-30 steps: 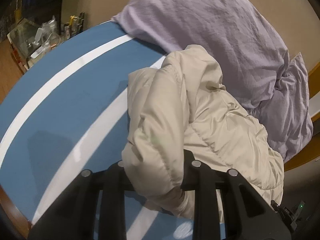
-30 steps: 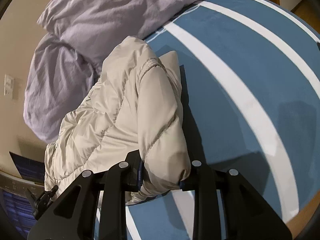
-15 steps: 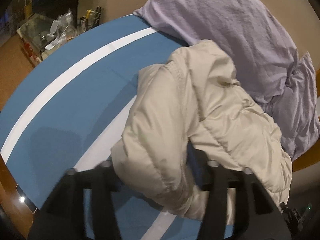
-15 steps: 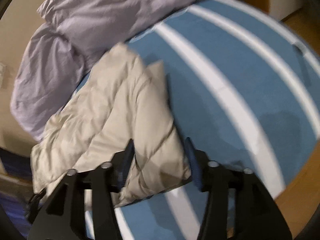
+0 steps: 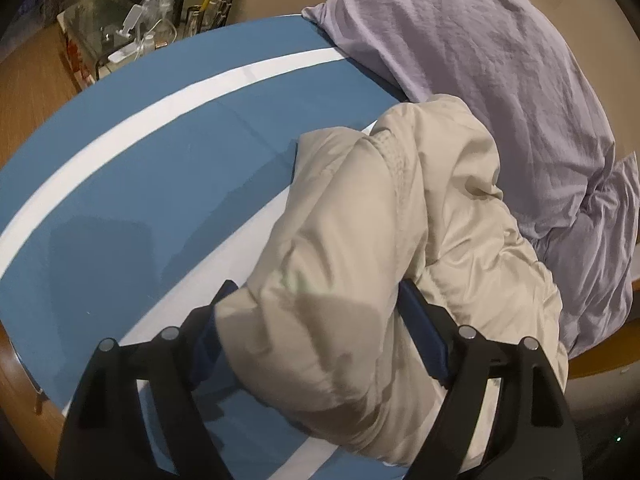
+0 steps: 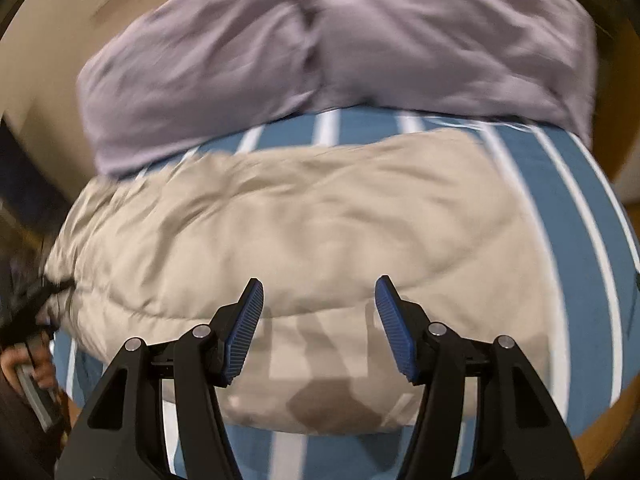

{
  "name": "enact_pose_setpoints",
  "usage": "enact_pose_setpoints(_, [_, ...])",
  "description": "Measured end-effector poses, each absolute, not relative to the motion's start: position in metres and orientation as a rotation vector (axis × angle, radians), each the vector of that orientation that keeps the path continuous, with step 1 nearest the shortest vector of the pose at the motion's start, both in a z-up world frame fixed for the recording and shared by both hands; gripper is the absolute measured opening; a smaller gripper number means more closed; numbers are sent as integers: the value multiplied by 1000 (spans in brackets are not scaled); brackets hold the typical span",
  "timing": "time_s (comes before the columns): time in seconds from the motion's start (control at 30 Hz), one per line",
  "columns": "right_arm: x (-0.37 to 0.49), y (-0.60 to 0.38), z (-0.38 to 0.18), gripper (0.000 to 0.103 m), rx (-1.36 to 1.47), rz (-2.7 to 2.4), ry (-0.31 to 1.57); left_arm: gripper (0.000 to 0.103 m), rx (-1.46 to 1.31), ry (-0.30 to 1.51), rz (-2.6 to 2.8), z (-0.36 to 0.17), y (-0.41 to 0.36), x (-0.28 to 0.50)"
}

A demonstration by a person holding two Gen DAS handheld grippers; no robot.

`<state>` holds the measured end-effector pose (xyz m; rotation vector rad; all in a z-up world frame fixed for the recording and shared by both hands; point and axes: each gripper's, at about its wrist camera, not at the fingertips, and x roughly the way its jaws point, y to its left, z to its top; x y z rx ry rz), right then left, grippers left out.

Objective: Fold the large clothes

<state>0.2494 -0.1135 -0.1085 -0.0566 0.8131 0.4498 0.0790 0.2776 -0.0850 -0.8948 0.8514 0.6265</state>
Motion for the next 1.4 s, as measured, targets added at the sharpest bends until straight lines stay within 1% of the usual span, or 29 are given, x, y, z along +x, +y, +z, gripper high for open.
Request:
enact_pose_setpoints(0.17, [245, -79, -122, 60, -119, 490, 826, 81, -919, 822, 634, -86, 276, 84])
enact_pose_setpoints(0.27, [238, -67, -136, 64, -185, 475, 827, 80, -947, 804, 634, -89, 277, 86])
enact_pose_setpoints(0.3, [238, -64, -144, 65, -207, 465, 828, 75, -960, 794, 631, -89, 278, 86])
enact_pose_setpoints(0.33, [237, -64, -148, 65, -214, 461, 825, 67, -983, 776, 609, -90, 278, 87])
enact_pose_setpoints(0.37, [238, -63, -152, 65, -212, 460, 821, 64, -992, 767, 600, -90, 278, 89])
enact_pose_setpoints(0.43, [240, -65, -158, 66, -198, 458, 820, 51, -989, 755, 591, -87, 276, 91])
enact_pose_setpoints(0.47, [241, -65, -160, 66, -200, 457, 817, 49, -986, 750, 581, -85, 275, 92])
enact_pose_setpoints(0.53, [240, -62, -162, 66, -218, 456, 806, 39, -988, 738, 565, -81, 275, 94])
enact_pose_setpoints(0.57, [240, -61, -163, 66, -224, 458, 800, 38, -992, 731, 555, -79, 275, 94])
enact_pose_setpoints(0.67, [239, -62, -165, 66, -225, 472, 779, 37, -999, 727, 551, -76, 275, 96])
enact_pose_setpoints(0.93, [238, -67, -163, 66, -199, 500, 789, 48, -989, 730, 598, -79, 270, 98])
enact_pose_setpoints(1.07, [233, -69, -166, 66, -225, 504, 771, 49, -978, 731, 603, -81, 269, 99])
enact_pose_setpoints(1.13, [233, -67, -167, 66, -235, 495, 770, 37, -977, 726, 588, -79, 269, 99])
enact_pose_setpoints(1.2, [234, -64, -169, 67, -242, 488, 770, 29, -985, 713, 554, -74, 270, 99])
enact_pose_setpoints(1.3, [235, -64, -173, 67, -250, 486, 766, 25, -985, 672, 490, -55, 264, 99])
enact_pose_setpoints(1.4, [236, -64, -174, 67, -245, 483, 770, 24, -970, 626, 416, -31, 253, 104])
